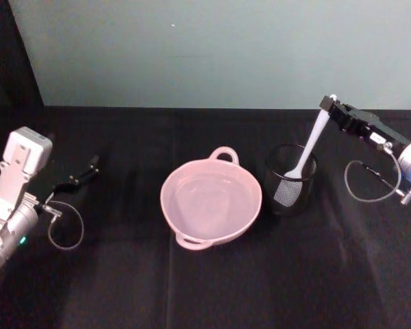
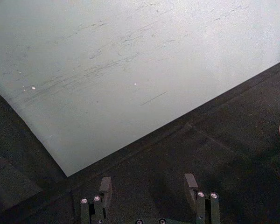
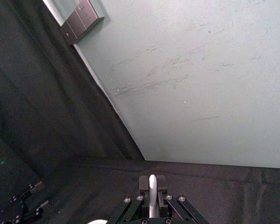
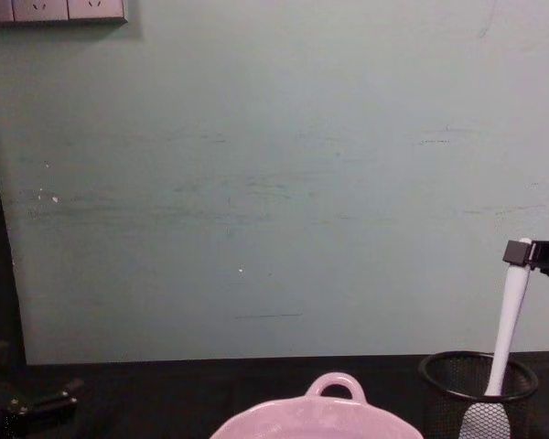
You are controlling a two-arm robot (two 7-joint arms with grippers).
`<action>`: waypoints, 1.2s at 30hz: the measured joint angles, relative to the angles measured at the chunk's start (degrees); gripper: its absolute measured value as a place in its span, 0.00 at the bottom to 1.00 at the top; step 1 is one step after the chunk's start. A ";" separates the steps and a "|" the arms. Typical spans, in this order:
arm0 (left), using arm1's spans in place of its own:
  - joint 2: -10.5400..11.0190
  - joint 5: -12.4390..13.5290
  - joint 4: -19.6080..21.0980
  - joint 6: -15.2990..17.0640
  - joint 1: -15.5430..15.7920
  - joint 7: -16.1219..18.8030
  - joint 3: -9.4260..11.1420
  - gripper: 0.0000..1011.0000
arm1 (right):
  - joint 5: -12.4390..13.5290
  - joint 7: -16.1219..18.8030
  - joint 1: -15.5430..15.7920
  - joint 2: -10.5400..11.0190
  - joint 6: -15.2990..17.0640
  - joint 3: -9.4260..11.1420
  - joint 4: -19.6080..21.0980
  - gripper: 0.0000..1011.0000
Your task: Use the one hand to pick up the spoon and stir the clear water in the bowl.
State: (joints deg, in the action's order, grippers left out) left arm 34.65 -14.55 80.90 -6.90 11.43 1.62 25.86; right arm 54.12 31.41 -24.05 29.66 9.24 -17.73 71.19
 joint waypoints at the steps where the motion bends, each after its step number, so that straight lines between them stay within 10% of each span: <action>1: 0.00 0.00 0.00 0.00 0.00 0.00 0.00 1.00 | 0.13 0.07 -0.08 0.03 0.00 -0.10 -0.15 0.11; 18: 0.00 0.00 0.00 0.00 0.00 0.00 0.00 1.00 | 1.90 0.62 -0.65 0.36 0.66 -0.88 -1.36 0.12; 36: 0.00 0.00 0.00 0.00 0.00 0.00 0.00 1.00 | 1.59 0.54 -0.58 0.29 0.62 -0.78 -1.17 0.70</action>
State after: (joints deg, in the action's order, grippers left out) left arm 34.65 -14.55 80.90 -6.91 11.43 1.62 25.86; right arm 55.71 31.95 -24.63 29.95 9.85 -18.51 70.02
